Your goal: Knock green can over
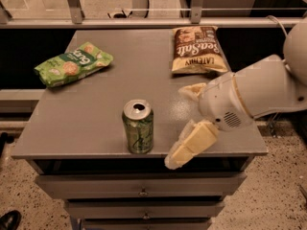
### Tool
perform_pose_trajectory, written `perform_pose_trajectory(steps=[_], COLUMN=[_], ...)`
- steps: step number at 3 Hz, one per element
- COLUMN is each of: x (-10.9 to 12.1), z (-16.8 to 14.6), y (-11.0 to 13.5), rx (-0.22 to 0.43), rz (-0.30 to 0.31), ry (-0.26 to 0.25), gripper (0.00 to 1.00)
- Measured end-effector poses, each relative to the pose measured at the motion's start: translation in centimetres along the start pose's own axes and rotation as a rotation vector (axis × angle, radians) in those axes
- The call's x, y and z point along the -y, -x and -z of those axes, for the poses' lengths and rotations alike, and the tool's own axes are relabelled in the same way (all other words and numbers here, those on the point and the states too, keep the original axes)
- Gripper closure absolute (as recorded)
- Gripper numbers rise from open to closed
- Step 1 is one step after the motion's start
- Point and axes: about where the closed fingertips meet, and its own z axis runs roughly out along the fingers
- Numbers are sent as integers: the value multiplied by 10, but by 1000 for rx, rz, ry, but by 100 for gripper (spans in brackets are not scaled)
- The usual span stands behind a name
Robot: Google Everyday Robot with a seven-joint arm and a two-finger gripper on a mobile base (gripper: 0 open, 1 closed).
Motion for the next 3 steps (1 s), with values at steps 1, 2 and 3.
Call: perform_pose_trajectory(steps=[1,2,3], x=[-8,2,17], z=[-29,-61,-78], y=[2,16,34], rx=[65,149,205], rz=[-7,11,34], ry=[27,44,42], gripper=[0,0,0])
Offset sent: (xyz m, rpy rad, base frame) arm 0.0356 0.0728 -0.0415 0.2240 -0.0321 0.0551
